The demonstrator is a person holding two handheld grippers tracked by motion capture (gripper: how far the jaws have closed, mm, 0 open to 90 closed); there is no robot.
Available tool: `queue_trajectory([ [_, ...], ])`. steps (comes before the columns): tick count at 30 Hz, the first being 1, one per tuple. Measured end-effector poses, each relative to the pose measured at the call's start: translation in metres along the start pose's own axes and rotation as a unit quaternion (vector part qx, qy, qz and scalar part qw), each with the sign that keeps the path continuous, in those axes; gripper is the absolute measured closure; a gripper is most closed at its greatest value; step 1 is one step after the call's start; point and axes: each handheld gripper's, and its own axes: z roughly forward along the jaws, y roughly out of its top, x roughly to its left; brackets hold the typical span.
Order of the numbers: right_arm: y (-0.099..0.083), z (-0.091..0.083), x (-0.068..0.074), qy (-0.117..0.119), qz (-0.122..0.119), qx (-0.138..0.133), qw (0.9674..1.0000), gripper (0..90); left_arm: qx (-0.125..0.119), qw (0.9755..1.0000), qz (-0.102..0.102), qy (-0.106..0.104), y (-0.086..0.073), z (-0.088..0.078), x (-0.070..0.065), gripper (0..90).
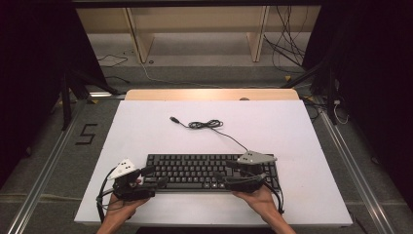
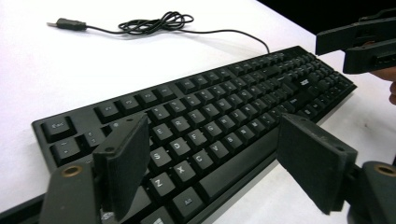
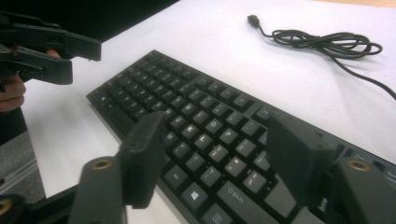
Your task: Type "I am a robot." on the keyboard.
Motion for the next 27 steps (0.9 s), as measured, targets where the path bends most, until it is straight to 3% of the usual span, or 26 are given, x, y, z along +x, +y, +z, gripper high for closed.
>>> queue_trajectory([
  [11,0.012,0.030,0.006,0.002,0.001,0.028,0.9996,51.8,0.019,0.9987,-0.025,0.040,-0.002,-0.001,0.012,38.6],
  [15,0.016,0.042,0.008,0.005,-0.004,0.031,0.9995,59.2,0.029,0.9976,-0.031,0.054,-0.003,-0.002,0.016,51.3],
  [21,0.018,0.053,0.010,0.008,-0.008,0.045,0.9989,71.0,0.050,0.9960,-0.029,0.068,-0.005,-0.002,0.021,65.3],
  [24,0.019,0.064,0.013,0.004,-0.014,0.060,0.9981,80.9,0.060,0.9950,-0.017,0.077,-0.006,-0.001,0.022,77.0],
  [27,0.020,0.069,0.015,0.003,-0.015,0.068,0.9976,85.1,0.068,0.9945,-0.013,0.078,-0.007,-0.001,0.023,82.1],
])
